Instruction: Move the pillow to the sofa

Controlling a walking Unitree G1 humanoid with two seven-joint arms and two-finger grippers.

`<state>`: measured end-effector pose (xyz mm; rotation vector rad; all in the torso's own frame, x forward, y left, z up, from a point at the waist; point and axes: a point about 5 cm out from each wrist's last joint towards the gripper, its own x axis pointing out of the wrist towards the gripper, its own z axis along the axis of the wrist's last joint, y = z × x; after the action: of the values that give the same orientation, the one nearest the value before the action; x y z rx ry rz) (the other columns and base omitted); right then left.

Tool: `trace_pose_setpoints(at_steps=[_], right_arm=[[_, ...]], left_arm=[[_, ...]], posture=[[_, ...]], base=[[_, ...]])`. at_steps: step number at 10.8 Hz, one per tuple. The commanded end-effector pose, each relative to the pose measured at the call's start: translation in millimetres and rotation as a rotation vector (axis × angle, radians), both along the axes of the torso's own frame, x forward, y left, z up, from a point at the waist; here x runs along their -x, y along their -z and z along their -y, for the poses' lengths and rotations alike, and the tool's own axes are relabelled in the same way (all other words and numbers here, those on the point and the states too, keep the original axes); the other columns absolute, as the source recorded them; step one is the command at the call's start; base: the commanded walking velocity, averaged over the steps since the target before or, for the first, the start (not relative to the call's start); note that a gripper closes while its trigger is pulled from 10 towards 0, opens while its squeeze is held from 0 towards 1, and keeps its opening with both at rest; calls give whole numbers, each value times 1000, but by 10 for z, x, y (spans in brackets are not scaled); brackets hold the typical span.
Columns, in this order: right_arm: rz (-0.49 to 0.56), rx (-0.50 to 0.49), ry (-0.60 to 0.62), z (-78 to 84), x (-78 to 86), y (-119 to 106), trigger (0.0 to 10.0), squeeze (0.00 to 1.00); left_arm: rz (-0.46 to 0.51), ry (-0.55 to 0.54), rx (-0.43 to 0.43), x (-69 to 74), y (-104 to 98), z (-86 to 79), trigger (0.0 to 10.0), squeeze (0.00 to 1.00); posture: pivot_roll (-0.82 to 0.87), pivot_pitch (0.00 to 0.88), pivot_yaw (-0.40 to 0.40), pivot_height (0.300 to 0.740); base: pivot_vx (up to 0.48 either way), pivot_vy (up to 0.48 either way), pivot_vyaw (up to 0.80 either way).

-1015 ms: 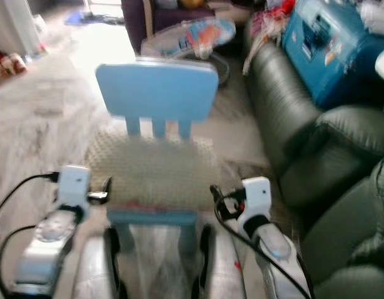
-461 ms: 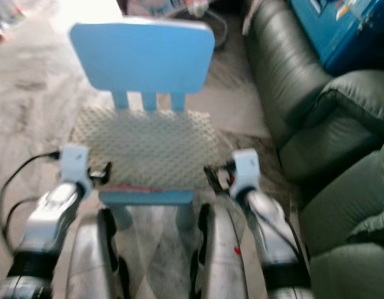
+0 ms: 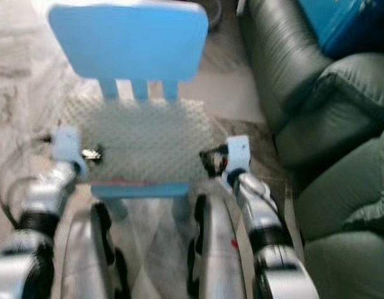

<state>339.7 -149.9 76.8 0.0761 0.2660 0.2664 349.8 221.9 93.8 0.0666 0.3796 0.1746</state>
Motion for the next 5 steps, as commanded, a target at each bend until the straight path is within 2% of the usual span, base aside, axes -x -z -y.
trace_pose_setpoints(at_steps=[1,3,4,5], right_arm=[[-13,-14,28,11,15,65,10000,0],[-5,-21,40,-5,-27,65,10000,0],[-8,-19,47,-17,-42,92,10000,0],[33,-30,55,-81,-89,45,10000,0]], left_arm=[[-9,-28,-10,13,36,-59,10000,0],[-8,-38,-23,-17,15,-112,10000,0],[-40,-38,-20,0,90,-127,10000,0],[-54,-60,-48,31,143,-206,10000,0]], posture=[[-19,276,-73,517],[-17,277,-73,517],[-17,280,-72,517],[-21,282,-73,517]], base=[[0,0,0],[0,0,0],[0,0,0],[0,0,0]])
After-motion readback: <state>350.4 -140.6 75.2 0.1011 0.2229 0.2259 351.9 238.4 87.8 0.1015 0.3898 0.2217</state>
